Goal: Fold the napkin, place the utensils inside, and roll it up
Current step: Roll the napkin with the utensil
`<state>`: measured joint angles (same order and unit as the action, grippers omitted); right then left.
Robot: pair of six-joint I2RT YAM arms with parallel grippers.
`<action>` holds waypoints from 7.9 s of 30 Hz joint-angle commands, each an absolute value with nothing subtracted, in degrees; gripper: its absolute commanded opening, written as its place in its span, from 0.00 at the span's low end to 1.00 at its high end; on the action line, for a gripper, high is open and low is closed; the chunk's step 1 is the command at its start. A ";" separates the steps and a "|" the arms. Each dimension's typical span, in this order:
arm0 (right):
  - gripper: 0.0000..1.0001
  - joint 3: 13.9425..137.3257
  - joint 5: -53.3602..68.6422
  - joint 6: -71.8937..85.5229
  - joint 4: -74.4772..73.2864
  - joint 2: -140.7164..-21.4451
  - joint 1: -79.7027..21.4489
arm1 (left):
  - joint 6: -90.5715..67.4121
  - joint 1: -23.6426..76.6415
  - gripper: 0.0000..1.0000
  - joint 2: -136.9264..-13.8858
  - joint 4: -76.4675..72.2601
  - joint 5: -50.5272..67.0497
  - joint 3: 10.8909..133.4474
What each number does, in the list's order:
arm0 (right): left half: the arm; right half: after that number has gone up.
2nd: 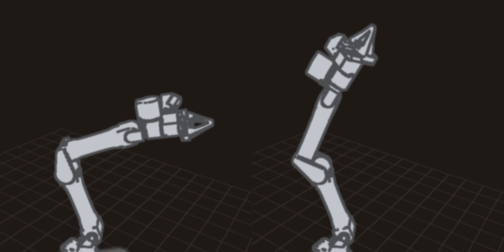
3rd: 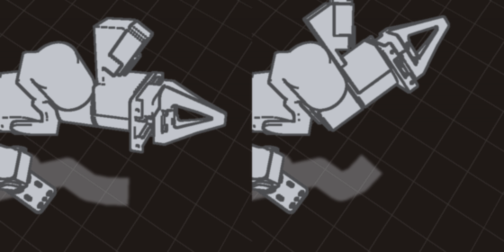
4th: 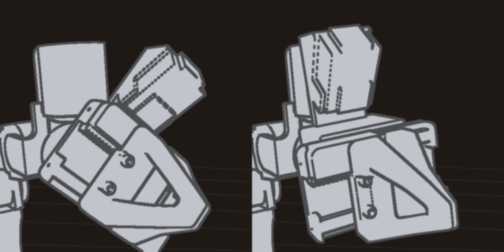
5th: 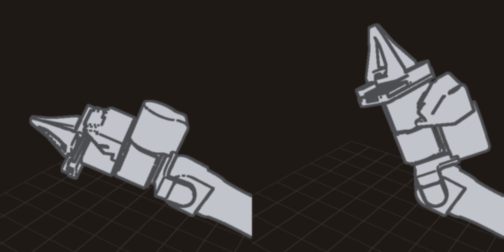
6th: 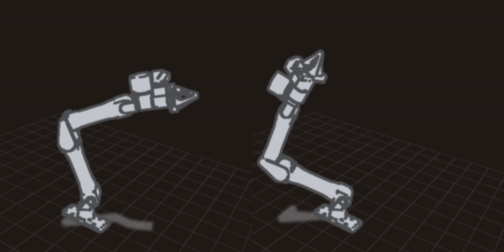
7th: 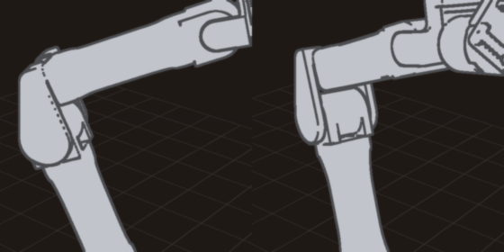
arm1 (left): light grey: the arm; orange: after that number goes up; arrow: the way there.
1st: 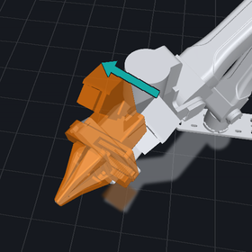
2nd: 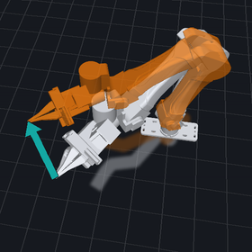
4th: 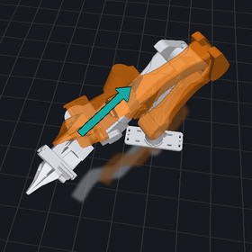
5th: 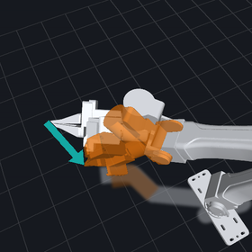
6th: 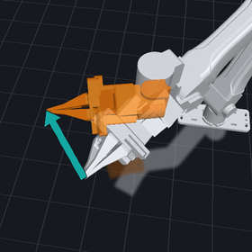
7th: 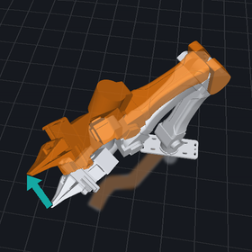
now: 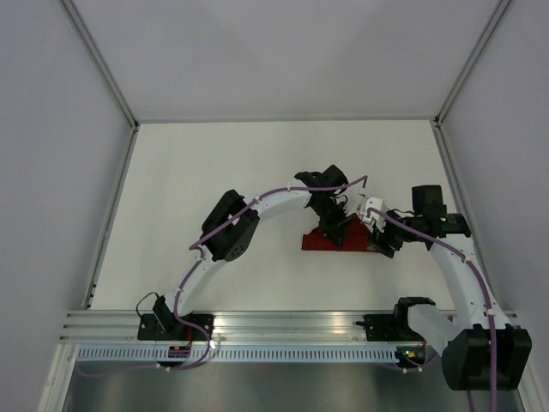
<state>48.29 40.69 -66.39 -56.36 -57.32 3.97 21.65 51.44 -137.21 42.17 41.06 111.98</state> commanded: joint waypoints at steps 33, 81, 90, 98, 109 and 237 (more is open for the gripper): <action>0.23 22.24 10.02 -53.00 -11.51 -63.37 -23.82 | 11.45 47.55 0.31 -147.31 50.28 44.54 120.15; 0.09 78.13 31.55 -67.85 -63.54 -123.66 -9.41 | 40.33 67.50 0.66 -104.22 -31.91 -10.11 51.50; 0.15 80.24 30.76 -67.50 -65.56 -125.51 -9.40 | 48.77 68.03 0.68 -112.93 -31.20 -9.93 57.30; 0.15 80.42 30.41 -67.15 -65.56 -125.51 -9.40 | 51.24 66.80 0.67 -116.19 -27.87 -8.71 60.47; 0.29 81.47 30.67 -66.36 -65.30 -124.28 -9.40 | 47.12 63.02 0.31 -118.48 -9.86 -1.94 69.24; 0.27 82.18 29.53 -63.81 -61.09 -121.90 -12.39 | 42.53 68.12 0.62 -106.07 -38.41 -10.72 49.91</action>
<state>83.35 30.63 -62.72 -66.46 -117.84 -11.88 34.94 68.10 -103.46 -36.51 -12.86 46.04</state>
